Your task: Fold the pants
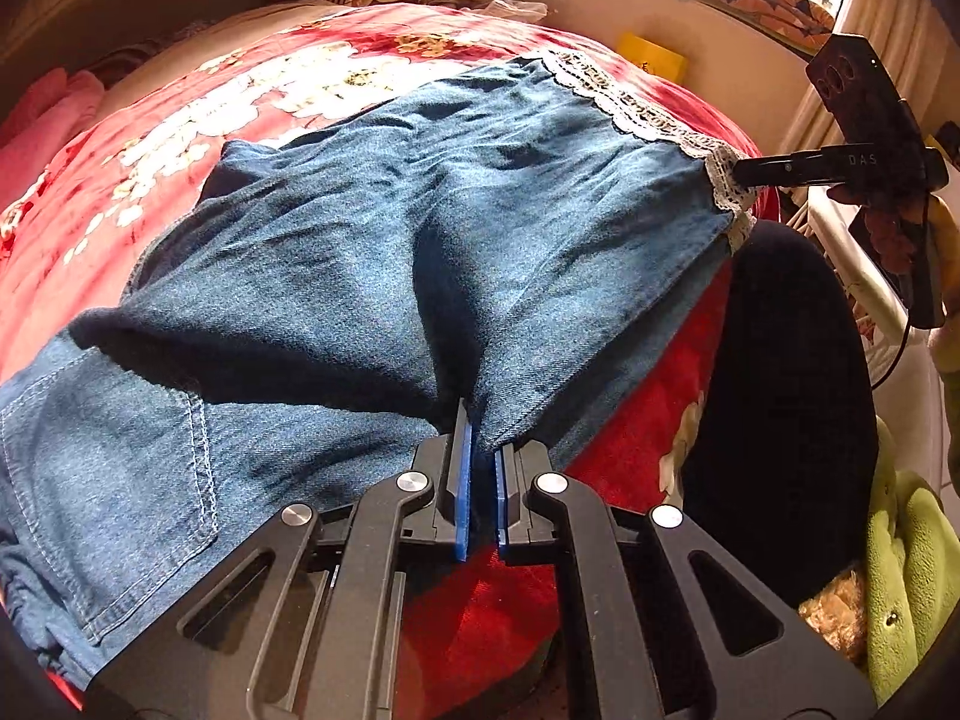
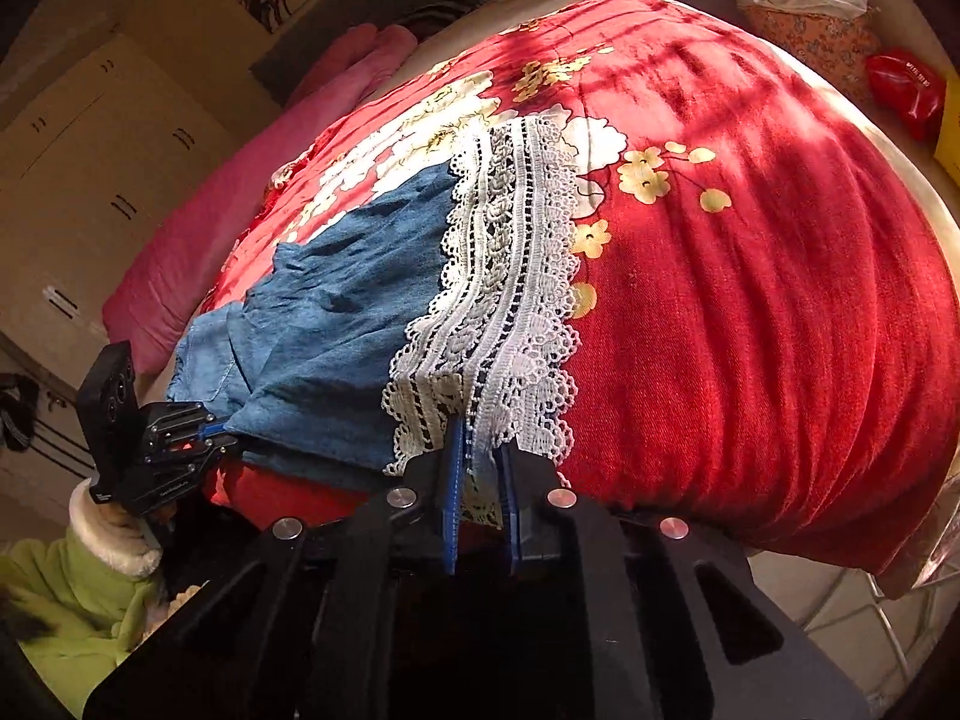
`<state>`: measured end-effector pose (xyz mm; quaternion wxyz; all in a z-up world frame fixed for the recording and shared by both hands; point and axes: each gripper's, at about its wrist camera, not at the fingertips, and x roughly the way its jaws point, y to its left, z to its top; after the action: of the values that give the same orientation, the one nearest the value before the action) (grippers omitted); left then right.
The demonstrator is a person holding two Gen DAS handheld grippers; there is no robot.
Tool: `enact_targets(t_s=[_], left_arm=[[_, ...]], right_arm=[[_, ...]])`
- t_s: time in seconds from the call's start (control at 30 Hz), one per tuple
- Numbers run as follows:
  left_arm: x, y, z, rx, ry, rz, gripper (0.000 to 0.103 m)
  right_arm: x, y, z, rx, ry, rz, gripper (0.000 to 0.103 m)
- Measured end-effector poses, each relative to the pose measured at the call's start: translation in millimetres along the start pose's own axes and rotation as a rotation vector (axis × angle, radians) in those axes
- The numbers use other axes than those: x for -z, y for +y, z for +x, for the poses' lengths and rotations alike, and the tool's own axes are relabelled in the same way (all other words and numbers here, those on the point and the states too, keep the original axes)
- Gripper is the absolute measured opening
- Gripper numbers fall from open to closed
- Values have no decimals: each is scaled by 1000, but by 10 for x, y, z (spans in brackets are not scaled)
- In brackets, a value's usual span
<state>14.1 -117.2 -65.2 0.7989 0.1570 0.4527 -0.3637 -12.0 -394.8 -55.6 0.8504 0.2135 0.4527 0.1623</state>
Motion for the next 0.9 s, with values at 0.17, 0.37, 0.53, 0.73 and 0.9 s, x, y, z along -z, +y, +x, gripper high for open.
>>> enact_targets(t_s=[0.17, 0.37, 0.53, 0.73, 0.9], left_arm=[[5, 14, 12, 8, -3, -4, 1], [9, 61, -46, 14, -15, -10, 12], [-57, 136, -429, 3, -101, -12, 52], [-161, 522, -675, -113, -176, -89, 60], [-218, 777, -514, -125, -131, -146, 59]], right_arm=[[52, -58, 94, 89, 61, -4, 11], [69, -26, 92, 120, 87, 6, 18], [-267, 348, -353, 150, -76, -98, 40], [-1079, 1298, 265, -22, -11, -323, 51], [-1538, 1940, 1283, -100, 183, -436, 52]])
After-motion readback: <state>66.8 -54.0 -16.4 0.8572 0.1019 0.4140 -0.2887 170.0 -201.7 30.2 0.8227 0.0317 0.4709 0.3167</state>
